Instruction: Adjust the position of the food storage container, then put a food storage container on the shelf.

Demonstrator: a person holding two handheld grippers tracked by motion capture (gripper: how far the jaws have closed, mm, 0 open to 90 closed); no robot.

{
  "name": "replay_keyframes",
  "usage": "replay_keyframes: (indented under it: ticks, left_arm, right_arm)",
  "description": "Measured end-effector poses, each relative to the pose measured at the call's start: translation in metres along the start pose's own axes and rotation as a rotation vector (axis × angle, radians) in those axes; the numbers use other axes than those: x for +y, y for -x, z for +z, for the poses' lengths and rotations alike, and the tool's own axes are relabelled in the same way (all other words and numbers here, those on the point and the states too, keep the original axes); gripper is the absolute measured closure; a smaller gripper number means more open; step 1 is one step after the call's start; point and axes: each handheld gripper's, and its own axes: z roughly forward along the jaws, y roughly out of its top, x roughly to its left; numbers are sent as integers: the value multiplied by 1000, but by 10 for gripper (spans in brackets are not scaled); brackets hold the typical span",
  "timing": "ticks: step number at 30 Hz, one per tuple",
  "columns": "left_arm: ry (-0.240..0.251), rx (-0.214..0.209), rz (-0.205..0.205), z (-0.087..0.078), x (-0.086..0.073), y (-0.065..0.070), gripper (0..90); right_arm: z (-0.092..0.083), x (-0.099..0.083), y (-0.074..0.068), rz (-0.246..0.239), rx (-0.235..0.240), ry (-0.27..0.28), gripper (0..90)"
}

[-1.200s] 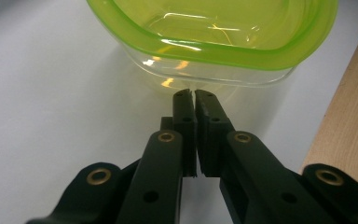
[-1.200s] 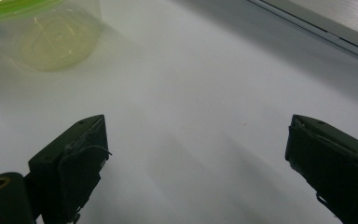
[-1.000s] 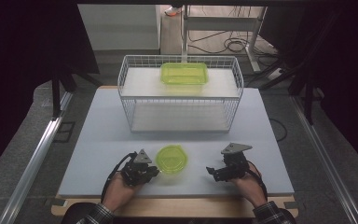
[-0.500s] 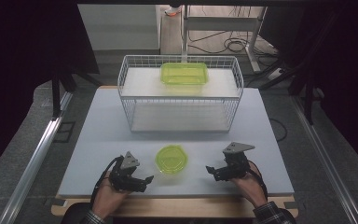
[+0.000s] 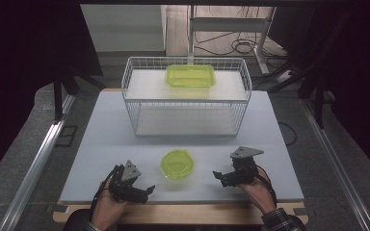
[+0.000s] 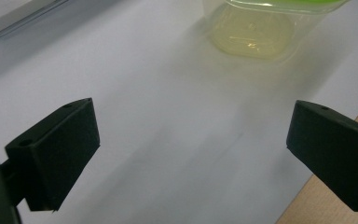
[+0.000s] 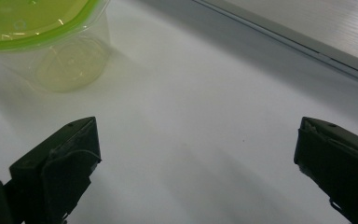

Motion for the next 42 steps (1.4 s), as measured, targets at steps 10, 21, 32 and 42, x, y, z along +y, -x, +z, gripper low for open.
replay_keyframes:
  ticks: [10, 21, 32, 42]
  left_arm:
    - [-6, 12, 8, 3, -2, -1, 9]
    - [-23, 14, 24, 5, -2, 0, 8]
    - [-29, 18, 28, 6, -2, 0, 8]
    - [-31, 17, 29, 6, -2, 0, 9]
  right_arm:
    - [0, 5, 1, 60, 50, 31, 15]
    - [13, 33, -6, 162, 184, -26, 16]
    - [32, 60, -6, 211, 268, -36, 200]
    - [52, 70, -5, 228, 330, -62, 385]
